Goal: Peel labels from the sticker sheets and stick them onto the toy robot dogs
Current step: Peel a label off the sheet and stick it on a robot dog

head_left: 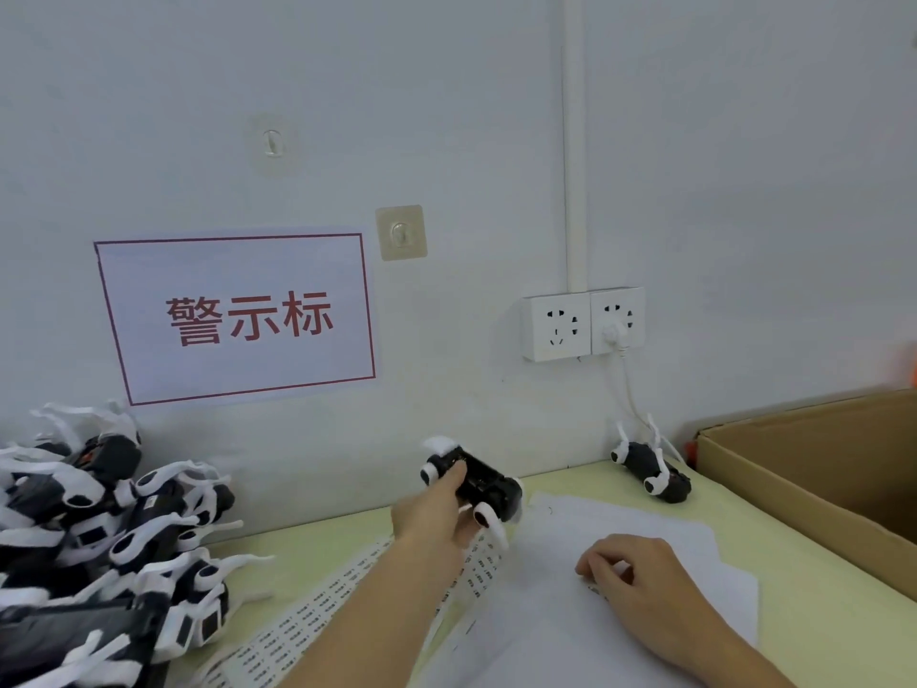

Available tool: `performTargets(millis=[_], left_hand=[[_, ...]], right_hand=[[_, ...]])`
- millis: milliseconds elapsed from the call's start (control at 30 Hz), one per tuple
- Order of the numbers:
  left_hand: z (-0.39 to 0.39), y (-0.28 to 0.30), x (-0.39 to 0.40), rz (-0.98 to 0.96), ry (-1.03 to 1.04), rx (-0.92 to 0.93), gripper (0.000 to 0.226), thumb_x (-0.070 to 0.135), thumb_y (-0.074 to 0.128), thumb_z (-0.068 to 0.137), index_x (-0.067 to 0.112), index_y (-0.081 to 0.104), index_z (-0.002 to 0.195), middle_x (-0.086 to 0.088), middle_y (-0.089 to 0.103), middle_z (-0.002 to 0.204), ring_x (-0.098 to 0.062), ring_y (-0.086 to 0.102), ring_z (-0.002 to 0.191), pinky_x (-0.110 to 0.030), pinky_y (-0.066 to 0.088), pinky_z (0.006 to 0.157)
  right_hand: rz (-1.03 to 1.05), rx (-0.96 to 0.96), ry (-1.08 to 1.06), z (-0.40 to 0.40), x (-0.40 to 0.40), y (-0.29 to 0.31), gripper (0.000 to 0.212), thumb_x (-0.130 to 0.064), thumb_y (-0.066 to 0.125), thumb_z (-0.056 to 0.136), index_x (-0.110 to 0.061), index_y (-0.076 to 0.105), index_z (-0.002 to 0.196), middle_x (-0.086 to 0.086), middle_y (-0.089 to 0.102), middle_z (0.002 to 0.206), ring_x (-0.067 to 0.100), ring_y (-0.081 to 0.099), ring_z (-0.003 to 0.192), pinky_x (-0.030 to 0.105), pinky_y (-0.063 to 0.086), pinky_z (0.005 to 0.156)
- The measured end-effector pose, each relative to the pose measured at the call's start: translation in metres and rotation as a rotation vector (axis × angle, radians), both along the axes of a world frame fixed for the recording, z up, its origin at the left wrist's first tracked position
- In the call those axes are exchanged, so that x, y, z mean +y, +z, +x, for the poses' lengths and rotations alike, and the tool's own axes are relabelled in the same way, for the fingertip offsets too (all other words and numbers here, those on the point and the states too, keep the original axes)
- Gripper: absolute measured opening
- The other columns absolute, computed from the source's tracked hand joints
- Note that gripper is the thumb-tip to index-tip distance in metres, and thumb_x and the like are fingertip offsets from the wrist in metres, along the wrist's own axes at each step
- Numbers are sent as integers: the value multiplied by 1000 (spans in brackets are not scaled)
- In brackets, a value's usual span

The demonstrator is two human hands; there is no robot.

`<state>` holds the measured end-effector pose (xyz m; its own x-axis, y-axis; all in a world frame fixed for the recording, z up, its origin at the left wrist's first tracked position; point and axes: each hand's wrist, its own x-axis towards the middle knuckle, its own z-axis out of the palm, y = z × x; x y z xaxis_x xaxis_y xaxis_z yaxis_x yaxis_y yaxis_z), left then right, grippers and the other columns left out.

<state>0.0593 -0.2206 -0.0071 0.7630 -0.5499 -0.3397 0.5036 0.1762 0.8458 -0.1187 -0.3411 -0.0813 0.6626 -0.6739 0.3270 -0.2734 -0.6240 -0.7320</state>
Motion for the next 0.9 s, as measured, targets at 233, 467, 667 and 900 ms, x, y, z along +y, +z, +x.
performTargets(millis=[233,467,667,900], left_hand=[[-21,-38,-14,-103,320,240,25,19,81,85,6,66,101,-12,73,103,-30,72,74,-49,59,85],[-30,-37,-23,-103,276,232,24,28,77,89,16,57,86,-10,68,83,-28,70,76,-48,56,93],[-29,-38,-8,147,222,-4,29,24,74,89,2,59,99,-15,64,91,-31,64,80,-44,56,78],[-65,-35,-6,135,47,-888,14,18,65,91,23,52,86,-1,59,88,-13,54,74,-15,42,59]], right_hand=[[-3,0,6,-1,2,1,38,-10,57,93,-32,71,66,-22,69,80,1,65,79,12,48,69],[30,-37,-19,-1,1,3,38,-10,53,95,-27,74,69,-14,73,75,4,68,73,18,52,66],[87,-77,-46,-2,1,6,38,-7,53,95,-23,75,67,-14,73,76,0,64,73,9,43,63],[60,-80,-24,-3,2,8,37,-2,54,94,-21,75,70,-13,73,76,3,66,76,17,49,71]])
